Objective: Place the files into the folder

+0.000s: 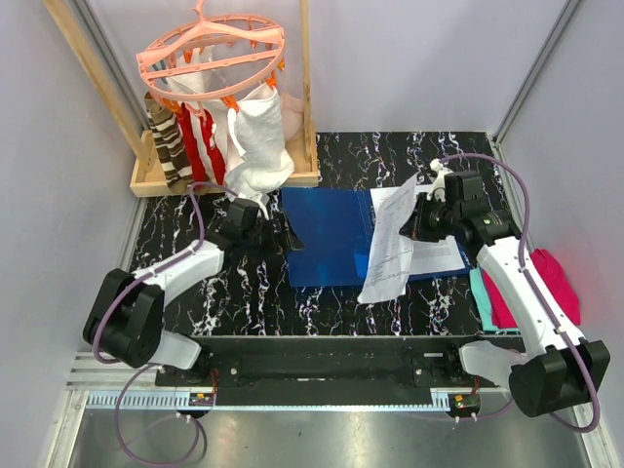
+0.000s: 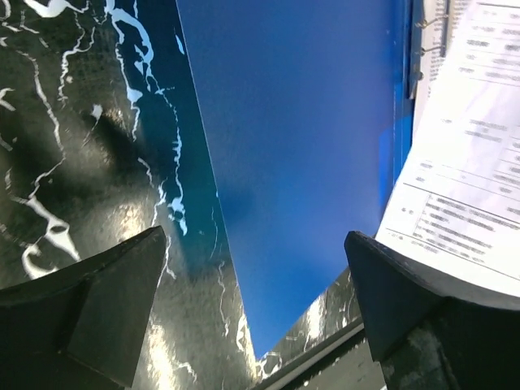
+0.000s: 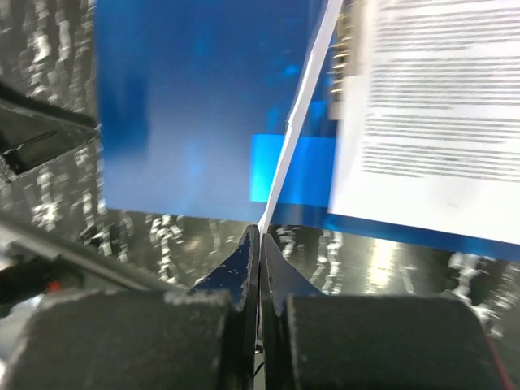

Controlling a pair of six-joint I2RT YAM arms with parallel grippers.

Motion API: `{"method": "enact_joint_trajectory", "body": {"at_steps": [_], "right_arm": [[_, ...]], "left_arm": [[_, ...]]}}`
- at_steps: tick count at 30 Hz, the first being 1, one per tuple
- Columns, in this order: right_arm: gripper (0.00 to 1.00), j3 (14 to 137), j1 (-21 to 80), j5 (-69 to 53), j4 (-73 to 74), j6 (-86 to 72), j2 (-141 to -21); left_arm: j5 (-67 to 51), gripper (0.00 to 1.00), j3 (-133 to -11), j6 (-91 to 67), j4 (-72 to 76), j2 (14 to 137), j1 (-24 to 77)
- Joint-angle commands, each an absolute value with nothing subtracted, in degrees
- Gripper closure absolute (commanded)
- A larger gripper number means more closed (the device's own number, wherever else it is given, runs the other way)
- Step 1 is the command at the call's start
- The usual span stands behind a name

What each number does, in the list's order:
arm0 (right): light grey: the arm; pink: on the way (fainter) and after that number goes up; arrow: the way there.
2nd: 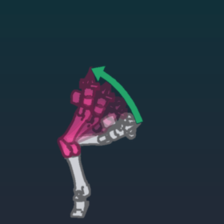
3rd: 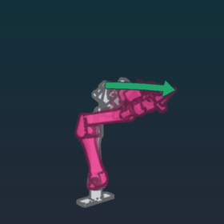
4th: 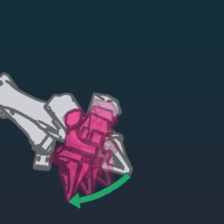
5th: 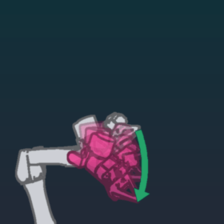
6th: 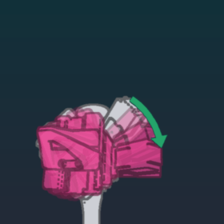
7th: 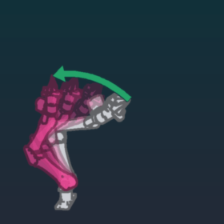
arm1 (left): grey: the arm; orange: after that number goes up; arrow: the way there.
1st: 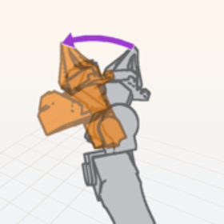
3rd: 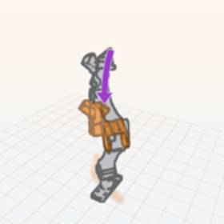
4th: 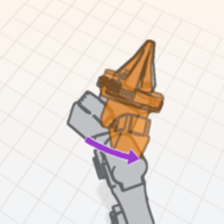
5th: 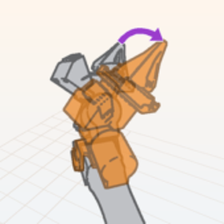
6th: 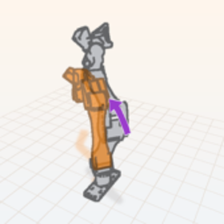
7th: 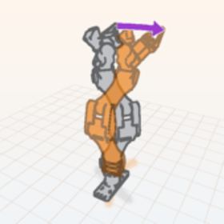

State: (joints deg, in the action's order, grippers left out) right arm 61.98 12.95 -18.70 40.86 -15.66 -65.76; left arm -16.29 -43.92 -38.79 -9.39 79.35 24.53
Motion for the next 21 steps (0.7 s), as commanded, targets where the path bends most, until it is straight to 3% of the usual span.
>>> {"method": "enact_joint_trajectory", "body": {"at_steps": [1,7,13,14,21], "right_arm": [[1.0,66.88,12.75,-9.58,44.65,-11.78,-62.67],[1.0,69.87,12.74,-9.67,45.0,-9.85,-63.1],[1.0,71.54,12.83,-10.63,44.74,-8.7,-66.61],[1.0,72.5,12.75,-12.81,44.65,-8.79,-67.14],[1.0,74.27,12.74,-21.97,41.75,-9.49,-70.31]], "left_arm": [[-14.06,0.08,-44.82,-41.39,-2.73,82.44,26.19],[-14.15,0.21,-43.51,-42.89,-0.35,85.6,26.89],[-14.77,0.55,-41.84,-43.86,1.58,84.99,26.72],[-14.5,0.65,-42.01,-43.34,0.97,84.47,26.81],[-11.26,1.0,-43.5,-40.87,-7.2,82.36,26.28]]}}
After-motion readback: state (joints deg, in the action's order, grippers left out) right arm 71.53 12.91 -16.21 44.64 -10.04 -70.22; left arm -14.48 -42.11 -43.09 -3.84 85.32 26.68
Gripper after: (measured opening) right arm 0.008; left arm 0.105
